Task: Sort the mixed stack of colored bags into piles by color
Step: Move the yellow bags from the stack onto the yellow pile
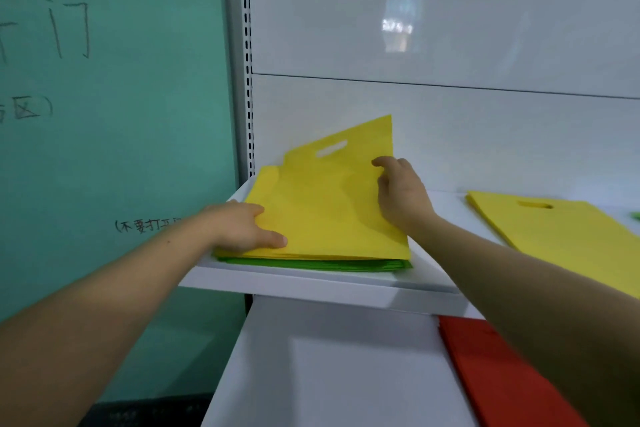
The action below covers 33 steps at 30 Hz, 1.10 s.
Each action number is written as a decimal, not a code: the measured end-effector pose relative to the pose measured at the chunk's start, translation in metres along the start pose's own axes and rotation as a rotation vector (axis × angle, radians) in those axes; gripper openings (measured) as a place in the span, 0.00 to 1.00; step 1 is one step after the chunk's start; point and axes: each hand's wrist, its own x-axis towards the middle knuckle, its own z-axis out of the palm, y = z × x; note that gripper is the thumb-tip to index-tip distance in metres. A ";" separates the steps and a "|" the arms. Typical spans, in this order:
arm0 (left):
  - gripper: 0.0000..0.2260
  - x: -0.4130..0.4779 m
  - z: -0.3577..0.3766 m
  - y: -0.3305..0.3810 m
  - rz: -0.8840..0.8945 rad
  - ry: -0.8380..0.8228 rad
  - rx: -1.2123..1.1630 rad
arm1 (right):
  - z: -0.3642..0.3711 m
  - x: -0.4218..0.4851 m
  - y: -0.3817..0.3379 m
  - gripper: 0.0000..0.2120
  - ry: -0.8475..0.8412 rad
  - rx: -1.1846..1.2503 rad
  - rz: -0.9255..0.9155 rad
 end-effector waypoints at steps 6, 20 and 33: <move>0.33 0.007 -0.001 0.020 0.117 0.108 -0.539 | -0.046 -0.011 -0.007 0.17 0.297 0.222 -0.094; 0.15 -0.002 0.009 0.179 0.354 0.295 -1.042 | -0.188 -0.030 0.103 0.18 0.496 0.310 0.114; 0.23 -0.011 0.090 0.352 0.308 0.349 -0.699 | -0.254 -0.053 0.289 0.15 0.155 0.024 0.280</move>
